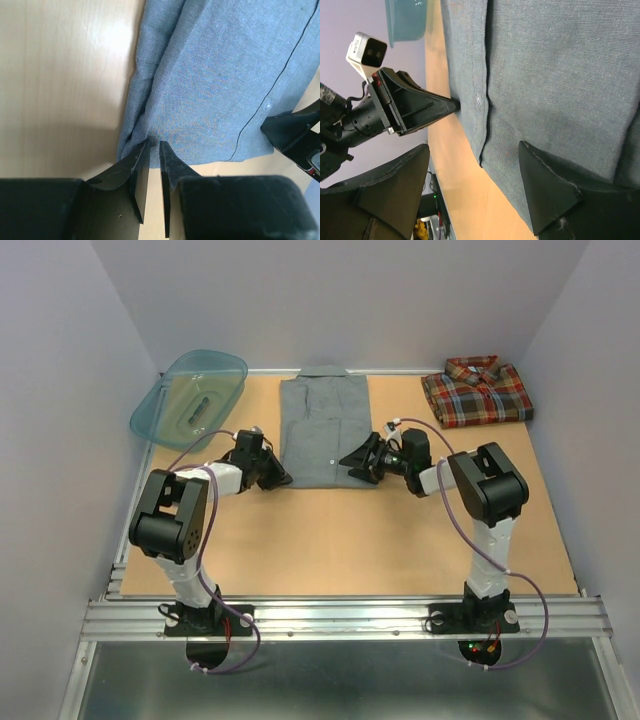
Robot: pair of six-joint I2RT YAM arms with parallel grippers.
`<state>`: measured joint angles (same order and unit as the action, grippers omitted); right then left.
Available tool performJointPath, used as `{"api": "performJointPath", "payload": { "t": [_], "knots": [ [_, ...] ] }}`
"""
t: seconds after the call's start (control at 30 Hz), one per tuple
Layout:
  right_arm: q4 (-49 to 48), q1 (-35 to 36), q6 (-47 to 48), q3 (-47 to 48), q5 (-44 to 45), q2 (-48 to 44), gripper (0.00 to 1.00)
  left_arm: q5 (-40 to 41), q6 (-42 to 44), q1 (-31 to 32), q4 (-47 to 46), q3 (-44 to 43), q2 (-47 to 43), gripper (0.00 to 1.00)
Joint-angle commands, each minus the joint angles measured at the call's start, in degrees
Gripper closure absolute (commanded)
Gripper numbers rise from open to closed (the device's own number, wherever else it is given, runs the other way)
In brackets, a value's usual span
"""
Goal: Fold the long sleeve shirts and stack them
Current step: Fold the shirt
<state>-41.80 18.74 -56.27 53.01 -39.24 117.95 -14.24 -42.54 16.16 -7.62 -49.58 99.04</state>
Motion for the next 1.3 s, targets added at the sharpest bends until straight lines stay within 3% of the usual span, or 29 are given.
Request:
{"api": "performJointPath", "payload": {
  "t": [0.0, 0.2, 0.37, 0.73, 1.0, 1.27],
  "knots": [
    [2.25, -0.99, 3.89, -3.36, 1.63, 0.79, 0.22, 1.23, 0.71, -0.34, 3.4, 2.3, -2.8, 0.74],
    [7.95, -1.52, 7.05, 2.61, 2.15, -5.01, 0.22, 0.88, 1.14, -0.52, 4.72, 2.12, -7.98, 0.72],
    [14.98, -1.6, 11.44, 13.06, 2.68, -5.89, 0.22, 3.07, 4.92, -0.61, 2.1, -3.67, -9.57, 0.62],
    [14.91, -2.22, 7.58, 35.99, 2.95, 8.07, 0.22, -1.49, 6.07, -0.87, -4.51, -27.57, 10.63, 0.57],
    [13.06, -3.27, 4.94, 37.61, 3.91, 16.61, 0.22, -0.09, 5.37, -1.22, -4.42, -31.19, 20.13, 0.59],
    [13.23, -6.17, 8.98, 30.75, 6.63, 13.72, 0.22, 2.64, 4.22, -3.42, -1.53, -26.71, 20.32, 0.61]
  ]
}}
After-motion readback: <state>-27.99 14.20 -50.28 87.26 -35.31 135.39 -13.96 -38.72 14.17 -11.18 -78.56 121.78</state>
